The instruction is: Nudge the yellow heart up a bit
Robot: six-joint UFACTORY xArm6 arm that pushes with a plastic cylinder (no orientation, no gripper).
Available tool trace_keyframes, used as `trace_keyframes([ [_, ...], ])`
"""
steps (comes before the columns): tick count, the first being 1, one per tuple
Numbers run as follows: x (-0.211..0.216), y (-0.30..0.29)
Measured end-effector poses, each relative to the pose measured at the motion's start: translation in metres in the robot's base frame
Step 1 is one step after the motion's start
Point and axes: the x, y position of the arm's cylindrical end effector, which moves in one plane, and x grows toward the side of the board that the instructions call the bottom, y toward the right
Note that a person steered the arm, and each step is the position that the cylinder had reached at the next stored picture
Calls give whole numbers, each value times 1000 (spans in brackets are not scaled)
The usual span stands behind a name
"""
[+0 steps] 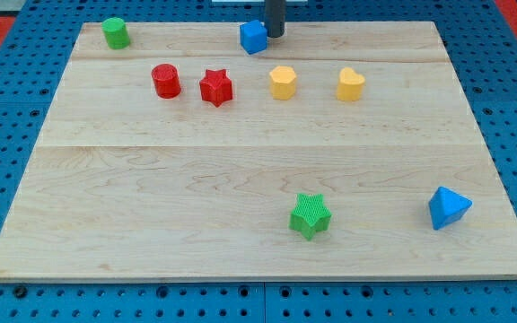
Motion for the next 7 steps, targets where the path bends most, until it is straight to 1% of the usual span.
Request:
trace_keyframes([
  [1,6,28],
  [2,35,10],
  [3,42,38],
  [6,39,52],
  [7,39,86],
])
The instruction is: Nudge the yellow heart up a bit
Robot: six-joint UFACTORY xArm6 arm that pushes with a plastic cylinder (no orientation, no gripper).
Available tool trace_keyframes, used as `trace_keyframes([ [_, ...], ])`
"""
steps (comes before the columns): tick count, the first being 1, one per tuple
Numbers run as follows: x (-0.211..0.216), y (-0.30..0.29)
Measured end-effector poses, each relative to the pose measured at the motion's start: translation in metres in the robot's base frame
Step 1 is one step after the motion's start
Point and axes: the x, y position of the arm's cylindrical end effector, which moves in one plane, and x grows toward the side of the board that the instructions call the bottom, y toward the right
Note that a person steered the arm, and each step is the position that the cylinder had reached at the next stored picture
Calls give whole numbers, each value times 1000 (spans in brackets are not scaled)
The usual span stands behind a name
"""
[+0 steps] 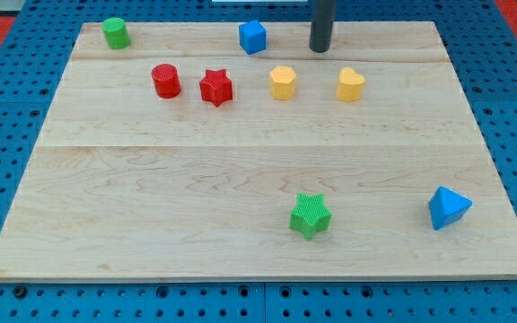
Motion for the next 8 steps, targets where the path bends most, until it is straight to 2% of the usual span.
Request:
trace_keyframes([
  [1,12,44],
  [2,65,93],
  [3,119,94],
  [4,146,48],
  [5,140,22],
  [7,109,26],
  [8,113,5],
])
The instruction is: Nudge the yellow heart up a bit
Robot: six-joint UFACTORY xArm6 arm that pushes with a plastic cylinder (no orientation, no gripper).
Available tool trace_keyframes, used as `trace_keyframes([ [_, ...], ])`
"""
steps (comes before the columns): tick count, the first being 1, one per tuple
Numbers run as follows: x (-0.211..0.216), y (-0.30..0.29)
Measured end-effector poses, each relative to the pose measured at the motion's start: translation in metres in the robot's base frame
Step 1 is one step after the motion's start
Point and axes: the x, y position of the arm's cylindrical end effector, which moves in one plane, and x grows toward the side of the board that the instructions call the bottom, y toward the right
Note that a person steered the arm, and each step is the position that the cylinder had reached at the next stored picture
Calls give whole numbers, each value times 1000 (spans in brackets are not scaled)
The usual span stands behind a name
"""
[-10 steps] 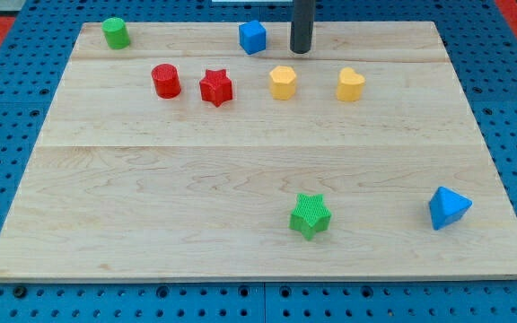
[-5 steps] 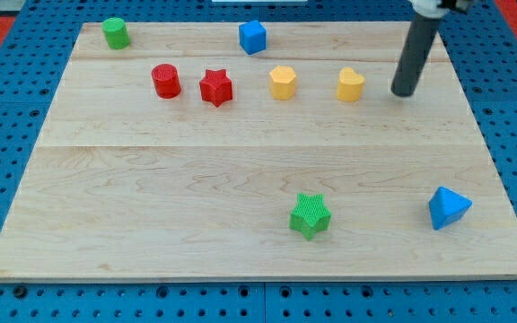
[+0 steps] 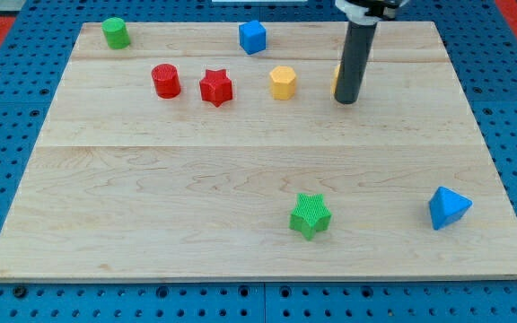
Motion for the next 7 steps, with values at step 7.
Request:
trace_keyframes([
  [7,-43,-23],
])
